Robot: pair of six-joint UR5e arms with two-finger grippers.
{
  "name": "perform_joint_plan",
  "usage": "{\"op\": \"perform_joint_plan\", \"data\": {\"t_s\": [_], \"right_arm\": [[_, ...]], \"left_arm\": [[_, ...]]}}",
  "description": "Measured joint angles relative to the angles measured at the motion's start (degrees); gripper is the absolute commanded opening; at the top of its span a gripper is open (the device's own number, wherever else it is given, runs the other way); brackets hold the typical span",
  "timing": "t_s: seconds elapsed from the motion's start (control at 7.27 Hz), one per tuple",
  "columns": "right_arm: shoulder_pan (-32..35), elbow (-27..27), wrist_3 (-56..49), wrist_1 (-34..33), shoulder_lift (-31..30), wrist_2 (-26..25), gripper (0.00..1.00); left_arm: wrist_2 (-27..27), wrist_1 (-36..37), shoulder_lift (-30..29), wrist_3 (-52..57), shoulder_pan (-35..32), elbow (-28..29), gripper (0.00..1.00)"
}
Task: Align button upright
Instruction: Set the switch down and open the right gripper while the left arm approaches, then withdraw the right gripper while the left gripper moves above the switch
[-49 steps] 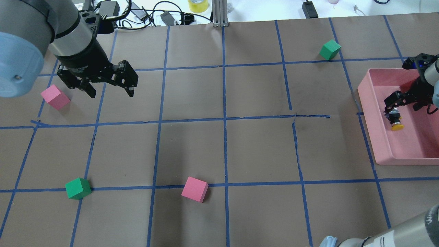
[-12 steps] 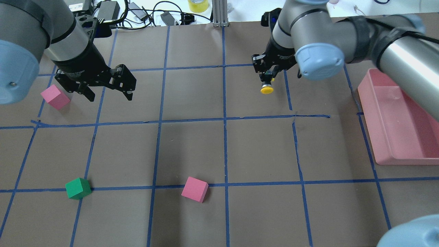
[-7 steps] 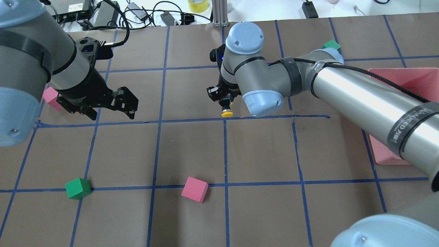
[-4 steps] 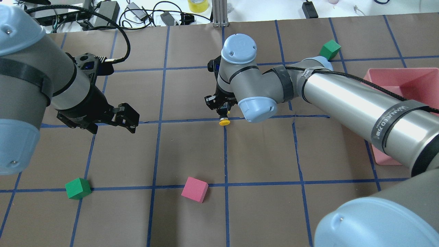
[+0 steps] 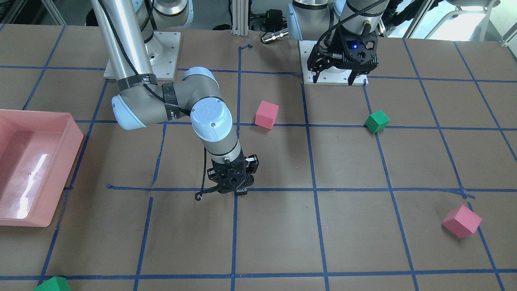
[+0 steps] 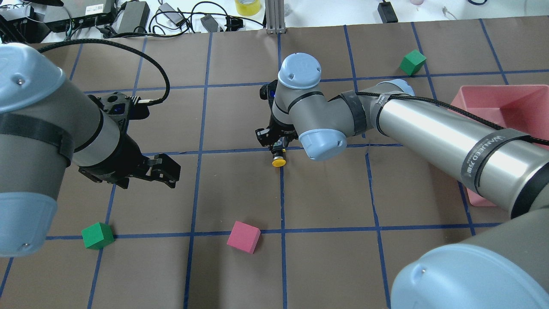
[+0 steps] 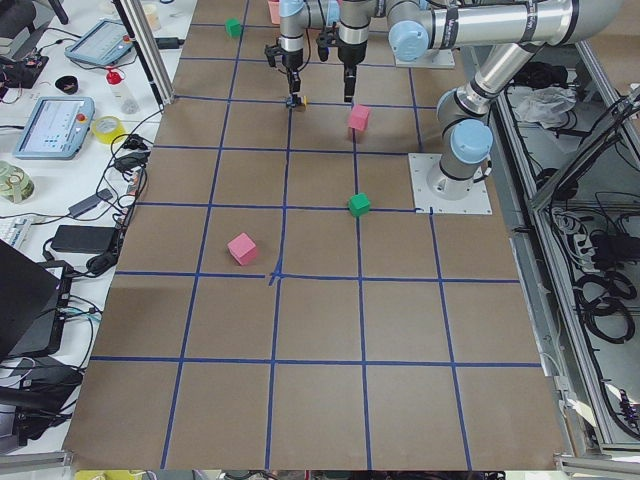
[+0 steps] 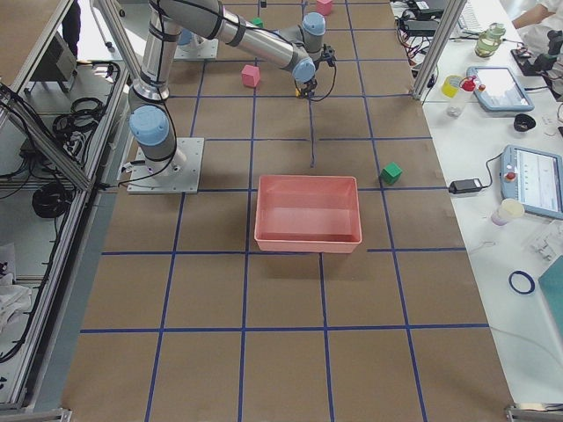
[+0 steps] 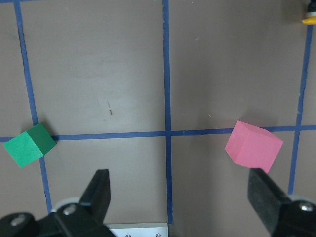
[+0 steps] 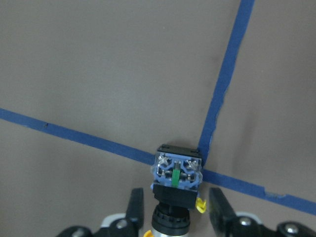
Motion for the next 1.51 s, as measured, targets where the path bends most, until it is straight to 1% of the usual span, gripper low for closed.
{"op": "perform_joint_plan", "data": {"t_s": [0.14,0.28,0.41,0.55,0.69,0.83,0.96,1.1,1.24,1.51], "right_arm": [[-0.19,-0.43,-0.49,-0.99,-0.88,-0.2,1.0],[-1.1,-1.31,-1.1,-0.23,-3.02,-0.4,1.0],[-3.14,-2.46,-1.96,4.01,-6.2,-0.5,1.0],[-6.4,-3.75,-3.84,10.6,-9.76,-0.49,1.0],[-10.0,-4.76,-6.55,16.67,-13.33,-0.51,1.0],[-13.0,-5.63,-8.46,22.23,-17.29,-1.5,1.0],[-14.76,-6.9,-9.39,26.3,-20.96,-4.07,1.0],[-15.41,-8.47,-9.73,28.97,-24.0,-6.46,1.0],[-15.58,-9.81,-9.68,30.69,-26.26,-6.63,1.0],[-15.72,-10.78,-9.13,31.83,-27.78,-3.29,1.0]], "left_arm": [[-0.09,0.78,0.36,-0.02,-0.48,-1.19,0.87],[-0.09,2.61,0.43,0.0,-1.22,-2.53,0.88],[-0.11,6.82,0.29,-0.44,-2.35,-4.69,0.95],[-0.12,13.94,-0.1,-2.14,-4.19,-8.19,1.0],[-0.1,21.86,-0.82,-4.93,-6.56,-11.95,1.0],[-0.07,27.17,-1.74,-7.63,-8.84,-14.22,1.0],[-0.09,29.52,-2.76,-10.03,-10.43,-15.07,1.0],[-0.1,31.25,-3.93,-12.64,-12.0,-15.41,1.0],[-0.05,33.88,-5.51,-15.53,-14.31,-15.52,1.0],[-0.03,38.78,-9.16,-20.21,-17.83,-15.11,1.0]]}}
